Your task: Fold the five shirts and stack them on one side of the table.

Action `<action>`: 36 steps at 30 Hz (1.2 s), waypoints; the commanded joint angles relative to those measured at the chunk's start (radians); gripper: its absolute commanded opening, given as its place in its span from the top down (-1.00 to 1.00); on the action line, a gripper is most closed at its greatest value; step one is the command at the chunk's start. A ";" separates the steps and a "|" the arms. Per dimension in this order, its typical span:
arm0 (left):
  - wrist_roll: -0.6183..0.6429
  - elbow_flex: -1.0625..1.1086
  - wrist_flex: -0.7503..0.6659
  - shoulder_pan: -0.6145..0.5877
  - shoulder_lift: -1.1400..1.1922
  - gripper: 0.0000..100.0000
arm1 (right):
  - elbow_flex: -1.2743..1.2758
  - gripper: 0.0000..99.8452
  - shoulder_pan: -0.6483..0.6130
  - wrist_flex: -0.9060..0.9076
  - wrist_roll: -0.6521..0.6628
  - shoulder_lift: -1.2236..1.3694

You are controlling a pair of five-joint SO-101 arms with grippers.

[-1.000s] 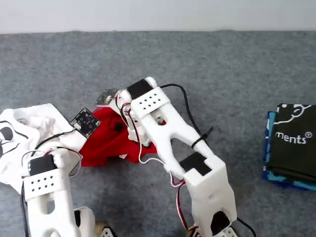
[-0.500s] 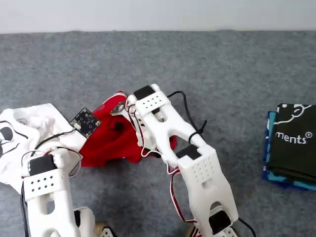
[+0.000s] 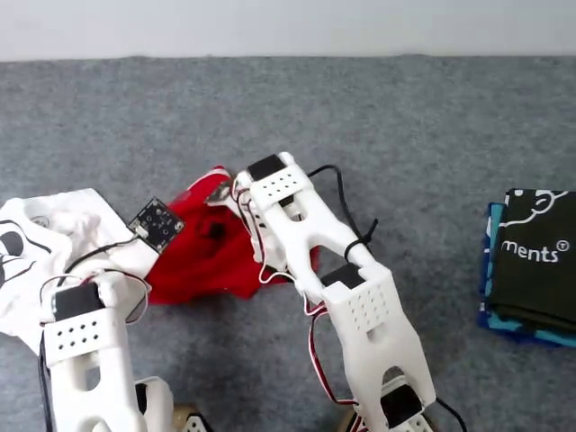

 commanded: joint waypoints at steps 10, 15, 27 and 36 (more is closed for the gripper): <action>0.149 -0.137 0.000 -0.094 -0.025 0.97 | 0.012 0.98 0.104 0.071 0.041 -0.311; 0.284 -0.389 0.086 -0.060 -0.025 0.97 | 0.012 0.98 0.203 0.068 0.055 -0.585; 0.347 -0.737 0.147 0.127 -0.023 0.97 | 0.017 0.98 0.272 0.070 0.083 -1.009; 0.245 -0.679 0.473 0.241 -0.015 0.97 | 0.164 0.98 0.272 0.051 0.084 -1.009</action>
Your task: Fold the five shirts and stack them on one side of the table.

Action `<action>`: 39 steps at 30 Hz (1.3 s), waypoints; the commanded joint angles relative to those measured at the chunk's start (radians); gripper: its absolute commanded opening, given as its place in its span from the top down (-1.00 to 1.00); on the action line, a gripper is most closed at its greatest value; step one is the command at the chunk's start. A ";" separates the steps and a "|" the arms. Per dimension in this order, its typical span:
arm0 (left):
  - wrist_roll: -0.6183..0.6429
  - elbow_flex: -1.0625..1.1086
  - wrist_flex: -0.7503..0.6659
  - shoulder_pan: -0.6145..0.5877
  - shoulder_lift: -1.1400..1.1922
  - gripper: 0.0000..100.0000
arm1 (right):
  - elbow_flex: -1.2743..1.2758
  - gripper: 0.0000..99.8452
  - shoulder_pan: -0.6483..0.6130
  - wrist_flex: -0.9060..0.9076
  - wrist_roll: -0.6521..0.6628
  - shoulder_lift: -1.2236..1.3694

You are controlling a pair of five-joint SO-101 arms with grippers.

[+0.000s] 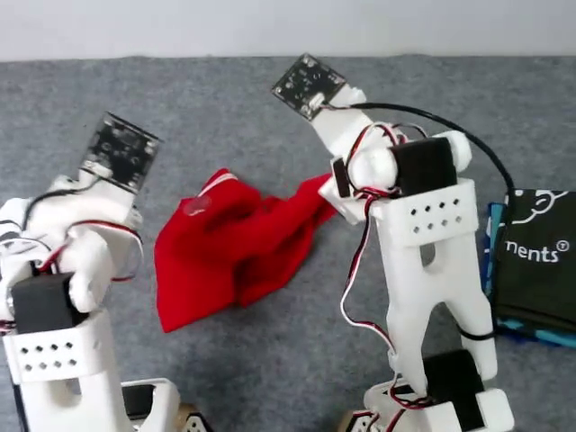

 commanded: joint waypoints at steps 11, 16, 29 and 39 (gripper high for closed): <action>-0.245 0.489 0.141 0.049 -0.015 0.77 | 0.138 0.98 0.013 -0.028 0.002 -0.038; -0.250 0.579 0.037 0.005 -0.015 0.67 | 0.144 0.98 0.013 -0.013 0.002 -0.039; -0.247 0.760 -0.143 0.000 -0.014 0.65 | 0.147 0.98 0.013 -0.002 -0.034 -0.039; -0.204 0.768 -0.210 -0.002 0.063 0.65 | 0.147 0.98 0.013 0.012 -0.034 -0.047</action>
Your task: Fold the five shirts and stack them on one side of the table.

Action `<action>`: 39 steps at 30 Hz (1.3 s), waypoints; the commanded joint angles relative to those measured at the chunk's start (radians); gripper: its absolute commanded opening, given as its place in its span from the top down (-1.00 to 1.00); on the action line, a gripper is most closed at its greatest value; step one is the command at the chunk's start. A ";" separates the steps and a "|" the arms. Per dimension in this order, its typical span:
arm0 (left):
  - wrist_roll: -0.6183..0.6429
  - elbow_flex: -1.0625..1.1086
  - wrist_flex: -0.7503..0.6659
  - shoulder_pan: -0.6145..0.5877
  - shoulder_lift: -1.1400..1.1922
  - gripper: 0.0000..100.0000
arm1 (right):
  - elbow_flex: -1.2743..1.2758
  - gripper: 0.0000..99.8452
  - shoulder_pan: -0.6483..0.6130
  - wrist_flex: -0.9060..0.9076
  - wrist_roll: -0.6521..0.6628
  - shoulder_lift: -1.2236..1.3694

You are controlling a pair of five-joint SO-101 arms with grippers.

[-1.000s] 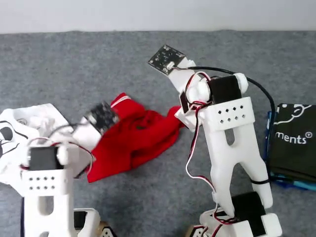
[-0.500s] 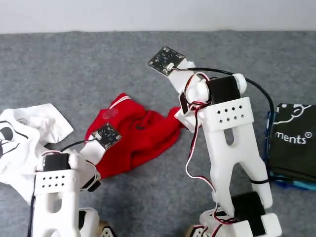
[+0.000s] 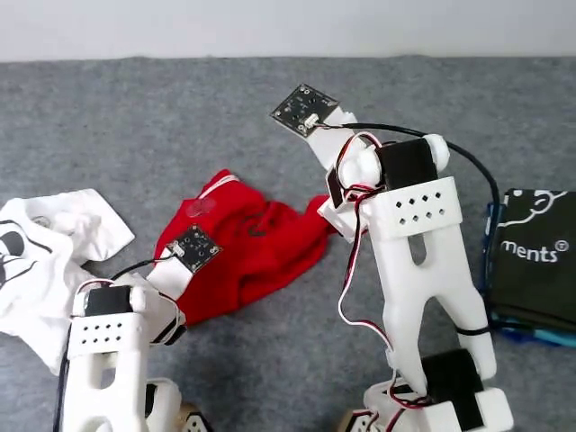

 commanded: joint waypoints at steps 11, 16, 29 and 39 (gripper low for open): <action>0.017 -0.038 -0.141 -0.035 0.278 0.65 | -0.011 0.98 0.013 0.044 -0.006 -0.044; 0.071 -0.031 -0.192 -0.032 0.282 0.70 | -0.011 0.98 0.013 0.045 -0.006 -0.047; 0.071 -0.019 -0.239 -0.028 0.284 0.91 | -0.011 0.98 0.013 0.047 -0.008 -0.048; 0.086 -0.199 0.005 -0.014 0.138 0.97 | -0.012 0.98 0.015 0.047 -0.008 -0.094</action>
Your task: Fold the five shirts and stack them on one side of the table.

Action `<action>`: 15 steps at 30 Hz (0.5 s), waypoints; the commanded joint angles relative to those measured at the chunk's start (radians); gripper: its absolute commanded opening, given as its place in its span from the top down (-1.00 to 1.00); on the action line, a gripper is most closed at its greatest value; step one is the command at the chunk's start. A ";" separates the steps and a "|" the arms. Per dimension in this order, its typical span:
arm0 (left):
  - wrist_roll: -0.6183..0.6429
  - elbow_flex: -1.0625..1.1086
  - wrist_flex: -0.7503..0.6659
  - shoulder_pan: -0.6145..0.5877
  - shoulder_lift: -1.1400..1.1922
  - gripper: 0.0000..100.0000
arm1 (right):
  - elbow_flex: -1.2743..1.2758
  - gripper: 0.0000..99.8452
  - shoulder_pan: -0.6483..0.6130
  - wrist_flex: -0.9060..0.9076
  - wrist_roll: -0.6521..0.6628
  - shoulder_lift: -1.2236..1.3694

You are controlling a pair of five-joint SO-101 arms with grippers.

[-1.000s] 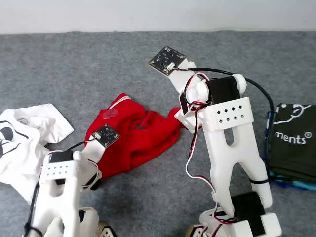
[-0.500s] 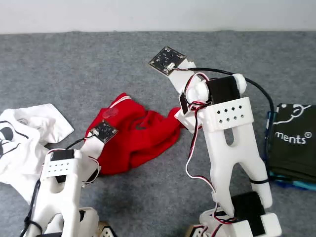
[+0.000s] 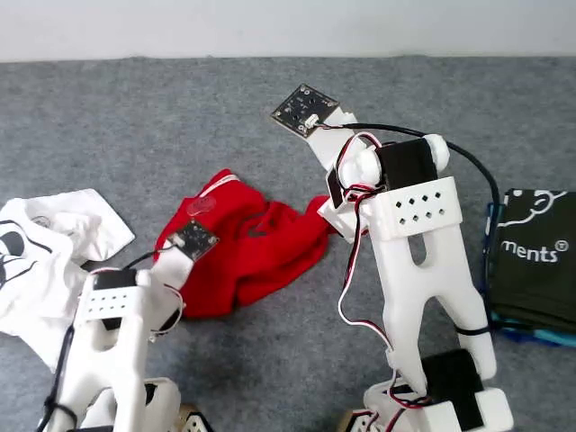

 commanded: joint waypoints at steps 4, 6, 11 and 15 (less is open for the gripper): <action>0.089 -0.364 0.187 -0.025 -0.296 0.97 | -0.012 0.98 0.018 0.039 -0.008 -0.166; 0.123 -0.481 0.195 -0.025 -0.351 0.97 | -0.014 0.98 0.039 0.035 -0.008 -0.206; 0.175 -0.710 0.199 -0.032 -0.367 0.97 | -0.109 0.98 0.110 0.030 -0.003 -0.249; 0.180 -0.889 0.193 -0.028 -0.364 0.97 | -0.270 0.98 0.124 0.021 -0.002 -0.248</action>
